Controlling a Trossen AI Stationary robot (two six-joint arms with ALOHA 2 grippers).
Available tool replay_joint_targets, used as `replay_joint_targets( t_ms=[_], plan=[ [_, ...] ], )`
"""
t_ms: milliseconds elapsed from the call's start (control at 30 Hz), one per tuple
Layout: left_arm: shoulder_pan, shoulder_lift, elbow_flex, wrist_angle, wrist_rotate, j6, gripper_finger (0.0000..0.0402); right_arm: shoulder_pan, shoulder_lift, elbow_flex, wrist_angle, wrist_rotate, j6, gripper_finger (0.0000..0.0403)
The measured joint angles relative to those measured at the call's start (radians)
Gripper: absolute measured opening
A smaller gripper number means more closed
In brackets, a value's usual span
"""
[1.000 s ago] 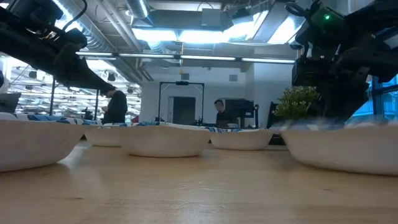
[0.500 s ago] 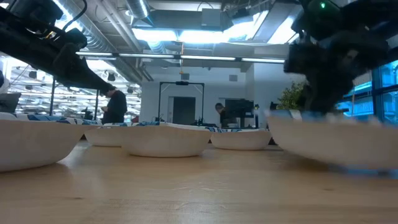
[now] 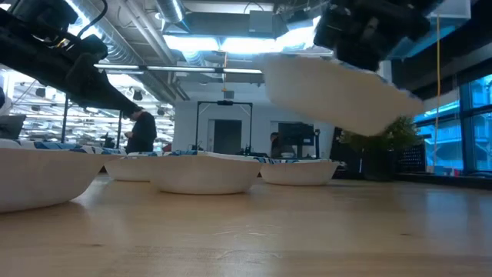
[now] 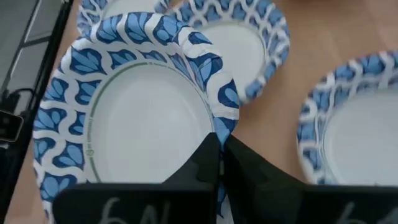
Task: Nest bowls inside each other
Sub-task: Stack the white patterned bowl on top of the other white patterned bowl
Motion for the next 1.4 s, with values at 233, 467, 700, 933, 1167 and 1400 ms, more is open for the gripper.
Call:
replay_joint_targets(
  t_ms=[233, 467, 700, 933, 1167, 1400],
  plan=[
    [0.000, 0.000, 0.000, 0.000, 0.000, -0.004, 0.0069, -0.022, 0.140, 0.152, -0.003, -0.028, -0.102, 0.0022],
    [0.000, 0.000, 0.000, 0.006, 0.000, -0.005, 0.0069, -0.027, 0.326, 0.350, -0.033, -0.029, -0.187, 0.0023],
    [0.000, 0.000, 0.000, 0.007, 0.000, -0.006, 0.0069, -0.057, 0.509, 0.553, -0.102, -0.034, -0.281, 0.0023],
    [0.000, 0.000, 0.000, 0.007, 0.000, -0.007, 0.0069, -0.109, 0.627, 0.698, -0.170, -0.131, -0.298, 0.0023],
    [0.000, 0.000, 0.000, 0.006, 0.000, -0.006, 0.0069, -0.122, 0.661, 0.712, -0.182, -0.131, -0.321, 0.0023],
    [0.000, 0.000, 0.000, 0.006, 0.000, -0.005, 0.0069, -0.122, 0.668, 0.712, -0.190, -0.140, -0.344, 0.0023]
  ],
)
